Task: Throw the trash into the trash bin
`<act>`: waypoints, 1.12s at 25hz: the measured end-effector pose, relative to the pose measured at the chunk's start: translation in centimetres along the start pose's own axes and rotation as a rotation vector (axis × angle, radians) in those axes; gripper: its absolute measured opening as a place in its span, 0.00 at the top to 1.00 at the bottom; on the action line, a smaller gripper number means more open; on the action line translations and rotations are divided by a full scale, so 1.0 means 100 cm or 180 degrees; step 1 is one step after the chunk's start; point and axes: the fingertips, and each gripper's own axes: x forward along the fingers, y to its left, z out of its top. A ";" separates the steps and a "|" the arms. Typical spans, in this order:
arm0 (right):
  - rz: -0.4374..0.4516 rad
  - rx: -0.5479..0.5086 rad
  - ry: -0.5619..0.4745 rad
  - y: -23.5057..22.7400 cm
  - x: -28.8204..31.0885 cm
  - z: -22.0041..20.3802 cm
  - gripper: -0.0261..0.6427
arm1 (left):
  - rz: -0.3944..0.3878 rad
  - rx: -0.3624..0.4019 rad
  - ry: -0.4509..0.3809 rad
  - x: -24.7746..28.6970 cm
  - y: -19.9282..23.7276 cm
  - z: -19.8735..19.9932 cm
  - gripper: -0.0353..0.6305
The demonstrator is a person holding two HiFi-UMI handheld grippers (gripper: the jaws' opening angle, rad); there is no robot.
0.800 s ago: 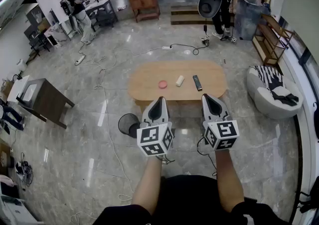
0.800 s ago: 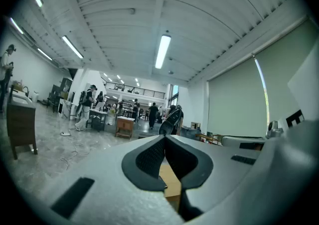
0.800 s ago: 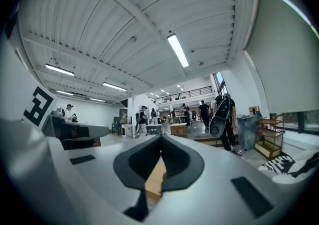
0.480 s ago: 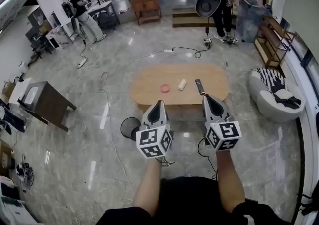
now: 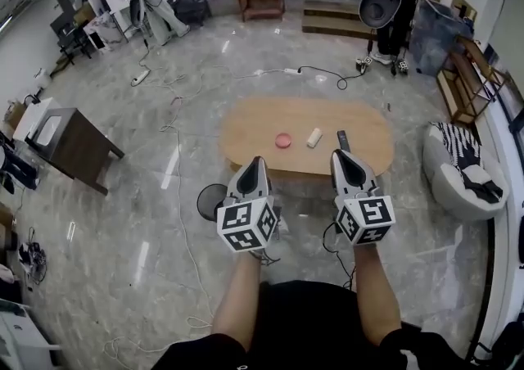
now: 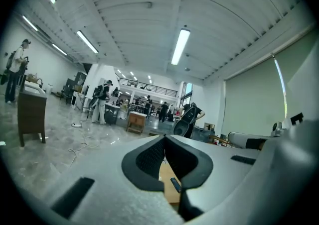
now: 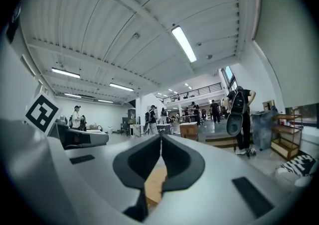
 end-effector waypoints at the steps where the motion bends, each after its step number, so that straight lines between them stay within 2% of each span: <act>1: 0.0000 -0.0044 0.0030 -0.005 0.016 -0.003 0.94 | 0.0036 -0.0022 0.0011 0.015 0.008 -0.001 0.94; 5: 0.0004 -0.0129 0.0117 -0.019 0.079 -0.016 0.94 | 0.0103 -0.0037 0.0082 0.077 0.039 -0.005 0.94; 8: 0.0066 -0.0030 0.0167 -0.035 0.142 -0.027 0.94 | 0.0075 -0.0022 0.0181 0.138 0.063 -0.003 0.94; 12: 0.0081 0.0118 0.0380 -0.043 0.221 -0.053 0.94 | 0.0081 -0.0035 0.0444 0.202 0.105 -0.016 0.94; 15: 0.0128 0.0087 0.0543 -0.044 0.276 -0.071 0.94 | 0.0142 -0.0060 0.0547 0.248 0.144 -0.021 0.94; 18: 0.0142 0.0055 0.0846 -0.047 0.306 -0.102 0.94 | 0.0229 -0.0121 0.0680 0.278 0.178 -0.035 0.94; 23: 0.0174 -0.0013 0.1279 -0.061 0.337 -0.155 0.94 | 0.0265 -0.0269 0.0903 0.316 0.199 -0.079 0.94; 28: 0.0393 -0.0109 0.1716 -0.058 0.355 -0.226 0.94 | 0.0396 -0.0564 0.1155 0.330 0.218 -0.148 0.94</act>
